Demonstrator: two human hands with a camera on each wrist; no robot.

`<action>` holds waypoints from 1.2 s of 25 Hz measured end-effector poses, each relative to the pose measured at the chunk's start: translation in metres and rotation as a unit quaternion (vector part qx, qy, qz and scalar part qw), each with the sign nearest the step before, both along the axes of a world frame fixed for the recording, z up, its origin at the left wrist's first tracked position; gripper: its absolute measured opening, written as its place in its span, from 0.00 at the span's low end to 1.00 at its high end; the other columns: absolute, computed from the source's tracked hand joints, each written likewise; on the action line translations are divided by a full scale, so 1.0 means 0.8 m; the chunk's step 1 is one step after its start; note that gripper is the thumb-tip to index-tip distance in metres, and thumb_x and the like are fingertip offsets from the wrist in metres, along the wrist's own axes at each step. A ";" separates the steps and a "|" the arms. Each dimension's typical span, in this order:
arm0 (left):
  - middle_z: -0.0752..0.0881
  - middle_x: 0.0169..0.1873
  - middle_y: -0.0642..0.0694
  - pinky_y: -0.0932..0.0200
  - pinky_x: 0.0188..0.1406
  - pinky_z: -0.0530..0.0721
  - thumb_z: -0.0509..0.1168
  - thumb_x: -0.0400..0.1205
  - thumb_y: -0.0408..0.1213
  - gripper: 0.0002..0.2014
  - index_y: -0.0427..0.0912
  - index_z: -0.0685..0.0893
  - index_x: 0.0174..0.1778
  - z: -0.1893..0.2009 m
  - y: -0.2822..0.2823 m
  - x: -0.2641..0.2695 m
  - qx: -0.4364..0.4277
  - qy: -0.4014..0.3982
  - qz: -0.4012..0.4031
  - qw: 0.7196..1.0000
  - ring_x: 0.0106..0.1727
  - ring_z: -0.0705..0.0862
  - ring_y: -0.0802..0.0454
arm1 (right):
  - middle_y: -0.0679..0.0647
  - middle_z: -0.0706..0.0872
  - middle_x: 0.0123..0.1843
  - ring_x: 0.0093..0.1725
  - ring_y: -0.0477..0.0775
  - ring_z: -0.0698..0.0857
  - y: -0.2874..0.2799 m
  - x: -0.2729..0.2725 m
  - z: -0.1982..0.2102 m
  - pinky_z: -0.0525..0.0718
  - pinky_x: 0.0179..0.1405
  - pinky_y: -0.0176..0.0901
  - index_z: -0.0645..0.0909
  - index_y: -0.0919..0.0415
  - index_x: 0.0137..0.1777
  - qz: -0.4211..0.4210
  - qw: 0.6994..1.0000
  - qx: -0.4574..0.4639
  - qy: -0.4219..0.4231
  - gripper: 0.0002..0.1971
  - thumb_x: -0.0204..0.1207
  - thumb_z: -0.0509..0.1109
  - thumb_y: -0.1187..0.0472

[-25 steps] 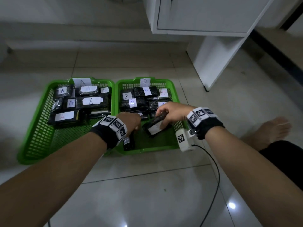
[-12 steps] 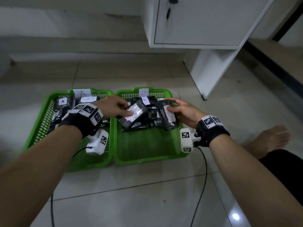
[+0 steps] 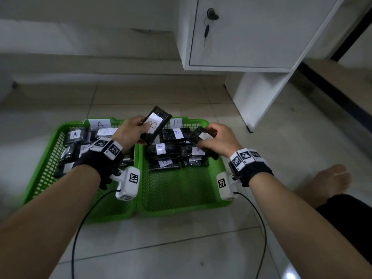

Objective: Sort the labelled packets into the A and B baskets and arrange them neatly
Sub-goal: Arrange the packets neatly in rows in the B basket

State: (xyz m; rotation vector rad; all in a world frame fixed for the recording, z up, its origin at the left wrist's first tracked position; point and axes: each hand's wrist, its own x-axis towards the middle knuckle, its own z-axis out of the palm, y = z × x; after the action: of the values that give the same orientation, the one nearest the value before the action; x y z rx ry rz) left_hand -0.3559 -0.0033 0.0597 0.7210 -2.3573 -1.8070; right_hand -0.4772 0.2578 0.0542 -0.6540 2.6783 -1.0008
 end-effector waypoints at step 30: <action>0.86 0.59 0.54 0.61 0.55 0.84 0.83 0.64 0.44 0.37 0.49 0.80 0.71 -0.010 -0.023 -0.047 -0.278 0.082 -0.047 0.956 0.56 0.84 0.57 | 0.51 0.83 0.71 0.69 0.50 0.81 -0.127 -0.033 0.019 0.71 0.66 0.35 0.79 0.58 0.77 0.187 0.977 0.016 0.102 0.36 0.68 0.86 0.61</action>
State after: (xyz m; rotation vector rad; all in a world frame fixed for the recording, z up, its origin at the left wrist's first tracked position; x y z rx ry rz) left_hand -0.3936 -0.0215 0.0519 0.3709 -2.6226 -1.0736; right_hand -0.5035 0.1558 0.0696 -1.2590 2.5835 -0.8246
